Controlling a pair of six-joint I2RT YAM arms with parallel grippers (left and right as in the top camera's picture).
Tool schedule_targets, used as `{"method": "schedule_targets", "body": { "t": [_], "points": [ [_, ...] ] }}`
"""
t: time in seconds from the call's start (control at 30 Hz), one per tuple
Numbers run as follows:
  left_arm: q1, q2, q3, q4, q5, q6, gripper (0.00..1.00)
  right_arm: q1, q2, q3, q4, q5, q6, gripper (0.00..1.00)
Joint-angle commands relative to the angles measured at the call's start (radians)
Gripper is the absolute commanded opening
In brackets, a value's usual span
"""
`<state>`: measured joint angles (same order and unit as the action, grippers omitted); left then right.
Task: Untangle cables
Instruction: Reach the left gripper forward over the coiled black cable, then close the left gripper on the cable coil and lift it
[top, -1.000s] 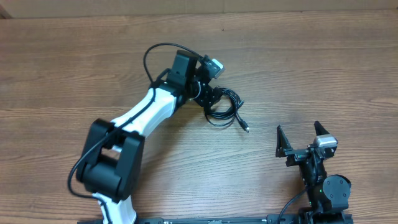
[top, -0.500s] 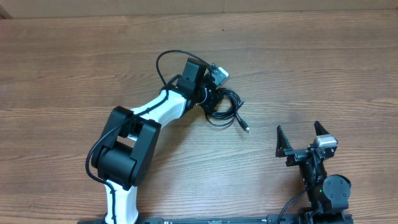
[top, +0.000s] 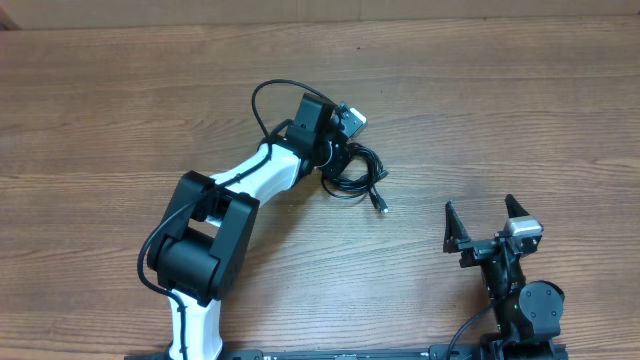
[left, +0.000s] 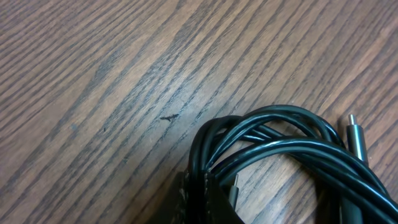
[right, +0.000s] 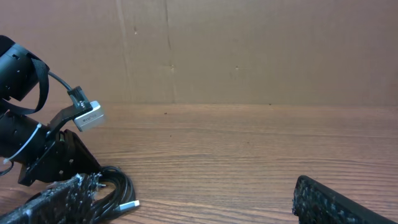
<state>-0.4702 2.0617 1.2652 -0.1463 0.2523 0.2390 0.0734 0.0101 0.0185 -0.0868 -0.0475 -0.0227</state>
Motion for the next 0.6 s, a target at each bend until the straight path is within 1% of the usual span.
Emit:
{"method": "schedule_targets", "body": {
  "t": [0.0, 0.07, 0.13, 0.2, 0.27, 0.3, 0.37, 0.4, 0.43, 0.47, 0.5, 0.53, 0.57],
  "points": [
    [0.0, -0.002, 0.007, -0.043, -0.098, -0.063, 0.04, 0.001, -0.007, -0.011, 0.005, 0.002, -0.001, 1.0],
    [0.0, -0.019, 0.007, -0.071, -0.126, -0.095, 0.04, 0.001, -0.007, -0.011, 0.006, 0.002, -0.001, 1.0],
    [0.0, -0.055, 0.008, -0.126, -0.187, -0.154, 0.04, 0.001, -0.007, -0.011, 0.006, 0.002, -0.002, 1.0],
    [0.0, -0.106, 0.008, -0.207, -0.288, -0.268, 0.04, 0.001, -0.007, -0.011, 0.006, 0.002, -0.001, 1.0],
    [0.0, -0.166, 0.008, -0.317, -0.402, -0.425, 0.05, 0.001, -0.007, -0.011, 0.006, 0.002, -0.001, 1.0],
    [0.0, -0.203, 0.008, -0.396, -0.46, -0.514, 0.04, 0.001, -0.007, -0.011, 0.005, 0.002, -0.001, 1.0],
    [0.0, -0.241, 0.008, -0.46, -0.472, -0.571, 0.04, 0.001, -0.007, -0.011, 0.006, 0.002, -0.001, 1.0],
    [0.0, -0.254, 0.008, -0.478, -0.468, -0.581, 0.05, 0.001, -0.007, -0.011, 0.006, 0.002, -0.001, 1.0],
    [0.0, -0.267, 0.007, -0.494, -0.455, -0.583, 0.2, 0.001, -0.007, -0.011, 0.006, 0.002, -0.001, 1.0],
    [-0.001, -0.269, 0.007, -0.497, -0.445, -0.583, 0.32, 0.001, -0.007, -0.011, 0.006, 0.002, -0.002, 1.0],
    [-0.001, -0.269, 0.008, -0.507, -0.436, -0.583, 0.48, 0.001, -0.007, -0.011, 0.006, 0.002, -0.001, 1.0],
    [-0.001, -0.269, 0.007, -0.512, -0.435, -0.583, 0.55, 0.001, -0.007, -0.011, 0.006, 0.002, -0.001, 1.0],
    [-0.001, -0.268, 0.007, -0.515, -0.435, -0.583, 0.66, 0.001, -0.007, -0.011, 0.006, 0.002, -0.001, 1.0]
  ]
}}
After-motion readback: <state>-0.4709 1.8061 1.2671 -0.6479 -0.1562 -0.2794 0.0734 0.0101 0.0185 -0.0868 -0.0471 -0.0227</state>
